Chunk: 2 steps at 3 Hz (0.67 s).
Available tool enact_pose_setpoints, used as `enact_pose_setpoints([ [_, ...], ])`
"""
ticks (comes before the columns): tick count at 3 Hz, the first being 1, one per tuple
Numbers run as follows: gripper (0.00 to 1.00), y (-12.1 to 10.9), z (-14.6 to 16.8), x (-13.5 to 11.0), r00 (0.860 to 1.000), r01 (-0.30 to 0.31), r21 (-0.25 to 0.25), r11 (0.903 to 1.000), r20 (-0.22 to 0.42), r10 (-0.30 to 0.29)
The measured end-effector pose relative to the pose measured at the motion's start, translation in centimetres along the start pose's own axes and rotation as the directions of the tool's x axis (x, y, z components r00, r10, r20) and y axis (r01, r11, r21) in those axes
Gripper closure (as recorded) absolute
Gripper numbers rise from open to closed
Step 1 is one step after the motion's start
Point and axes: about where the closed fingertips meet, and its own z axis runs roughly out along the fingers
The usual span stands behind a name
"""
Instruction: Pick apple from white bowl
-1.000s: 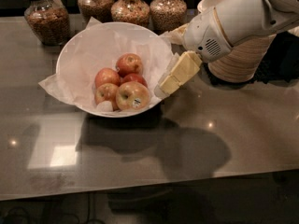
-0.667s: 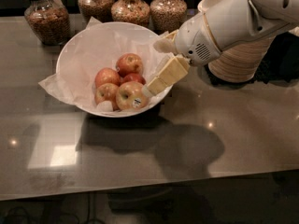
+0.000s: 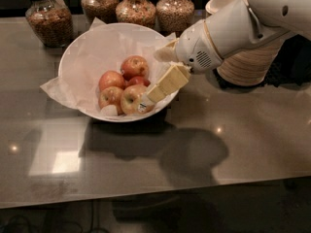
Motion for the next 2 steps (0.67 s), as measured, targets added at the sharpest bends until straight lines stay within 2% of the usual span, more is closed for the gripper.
enact_pose_setpoints([
  [1,0.23,0.2,0.8,0.3,1.000,-0.011,-0.019,0.9998,-0.002,0.011],
  [2,0.26,0.7,3.0,0.6,1.000,-0.028,-0.084,0.9960,0.011,0.029],
])
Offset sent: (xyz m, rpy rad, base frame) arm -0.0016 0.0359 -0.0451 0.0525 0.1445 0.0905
